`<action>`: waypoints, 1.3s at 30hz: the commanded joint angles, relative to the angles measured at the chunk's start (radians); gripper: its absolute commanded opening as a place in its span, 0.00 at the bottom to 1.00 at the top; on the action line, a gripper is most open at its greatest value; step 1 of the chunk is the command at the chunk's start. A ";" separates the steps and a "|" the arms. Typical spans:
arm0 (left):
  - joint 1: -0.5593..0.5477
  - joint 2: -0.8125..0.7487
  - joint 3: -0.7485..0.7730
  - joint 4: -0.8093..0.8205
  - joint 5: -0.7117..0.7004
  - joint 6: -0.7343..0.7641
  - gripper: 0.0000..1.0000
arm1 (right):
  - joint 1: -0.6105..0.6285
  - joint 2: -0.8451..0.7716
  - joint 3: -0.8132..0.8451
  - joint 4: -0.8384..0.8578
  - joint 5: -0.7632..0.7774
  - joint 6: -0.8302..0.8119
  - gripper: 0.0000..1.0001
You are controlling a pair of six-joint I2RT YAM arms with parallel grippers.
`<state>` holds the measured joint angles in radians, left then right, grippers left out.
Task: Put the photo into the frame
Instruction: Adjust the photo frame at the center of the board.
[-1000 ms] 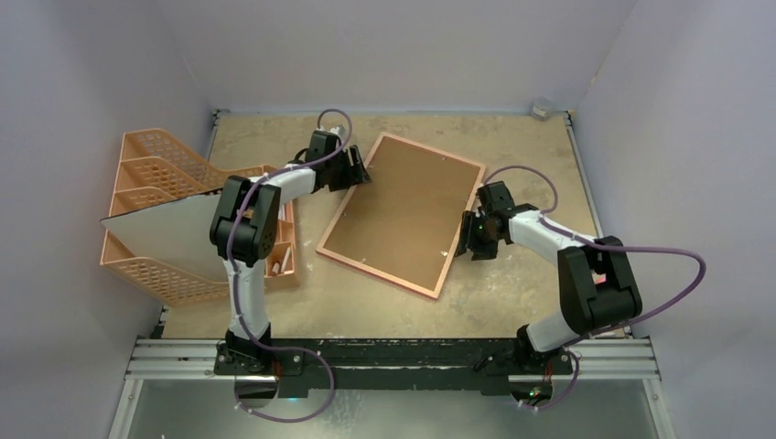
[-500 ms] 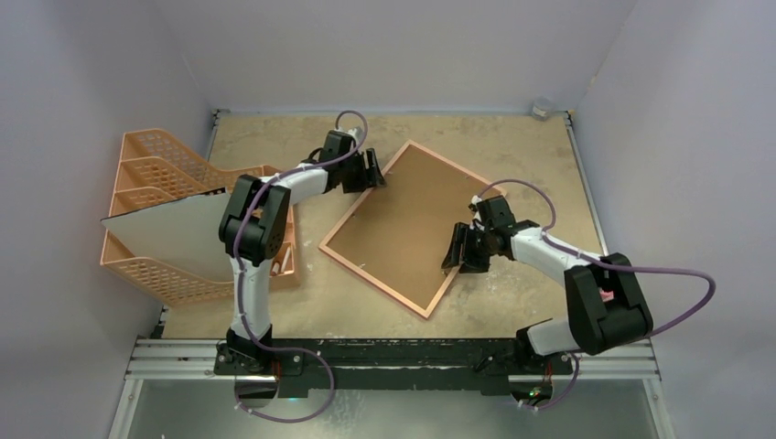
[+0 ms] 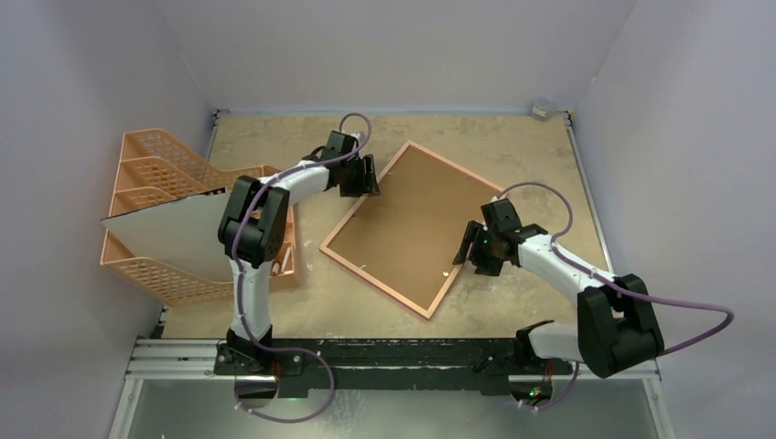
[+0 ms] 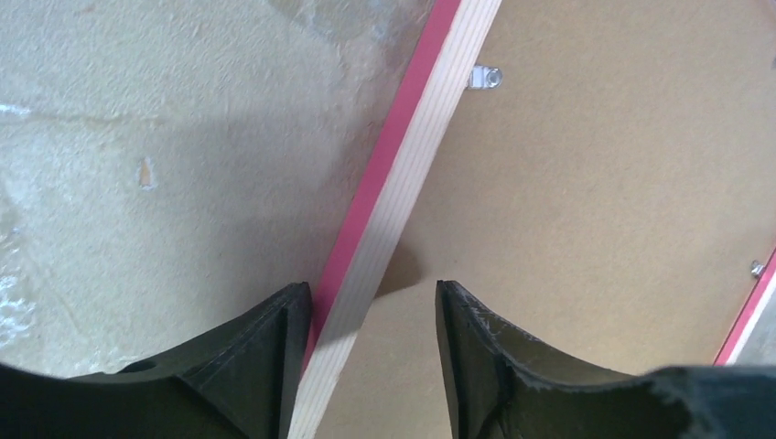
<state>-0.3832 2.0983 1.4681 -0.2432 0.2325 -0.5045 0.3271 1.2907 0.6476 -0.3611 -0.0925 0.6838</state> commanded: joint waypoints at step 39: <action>0.023 -0.687 -0.619 0.022 -0.339 -0.456 0.23 | 0.483 0.698 0.939 -0.195 0.192 -0.008 0.69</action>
<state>-0.3912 1.5204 0.7837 -0.1272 0.0769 -1.0199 0.7544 1.9484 1.4708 -0.4732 0.0151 0.6884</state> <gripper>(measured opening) 0.211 0.677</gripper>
